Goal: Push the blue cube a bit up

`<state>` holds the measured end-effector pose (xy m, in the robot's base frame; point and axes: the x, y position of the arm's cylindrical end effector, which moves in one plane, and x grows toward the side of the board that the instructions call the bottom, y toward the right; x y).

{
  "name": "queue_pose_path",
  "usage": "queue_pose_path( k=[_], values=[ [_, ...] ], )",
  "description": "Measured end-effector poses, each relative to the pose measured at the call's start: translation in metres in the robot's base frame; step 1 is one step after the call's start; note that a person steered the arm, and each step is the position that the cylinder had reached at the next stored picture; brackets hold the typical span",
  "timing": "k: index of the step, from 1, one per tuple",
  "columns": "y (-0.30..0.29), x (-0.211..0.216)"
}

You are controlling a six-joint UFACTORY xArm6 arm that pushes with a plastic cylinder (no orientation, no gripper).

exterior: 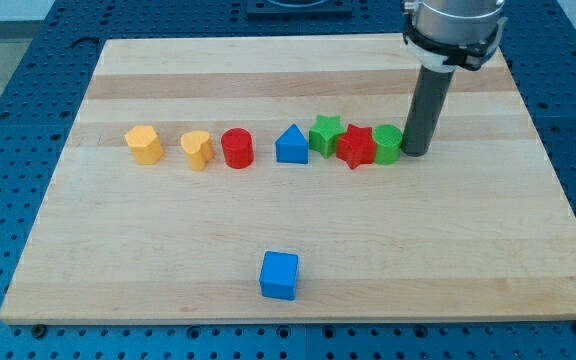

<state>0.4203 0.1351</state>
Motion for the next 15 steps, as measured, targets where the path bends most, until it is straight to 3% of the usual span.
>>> queue_pose_path(
  k=[2, 3, 5, 7, 8, 9, 11, 12, 14, 15],
  values=[
    [0.029, 0.022],
    [0.028, 0.067],
    [-0.049, 0.114],
    [-0.152, 0.116],
    [-0.152, 0.118],
    [-0.117, 0.118],
    [-0.101, 0.182],
    [-0.121, 0.195],
    [-0.219, 0.193],
    [-0.231, 0.193]
  ],
)
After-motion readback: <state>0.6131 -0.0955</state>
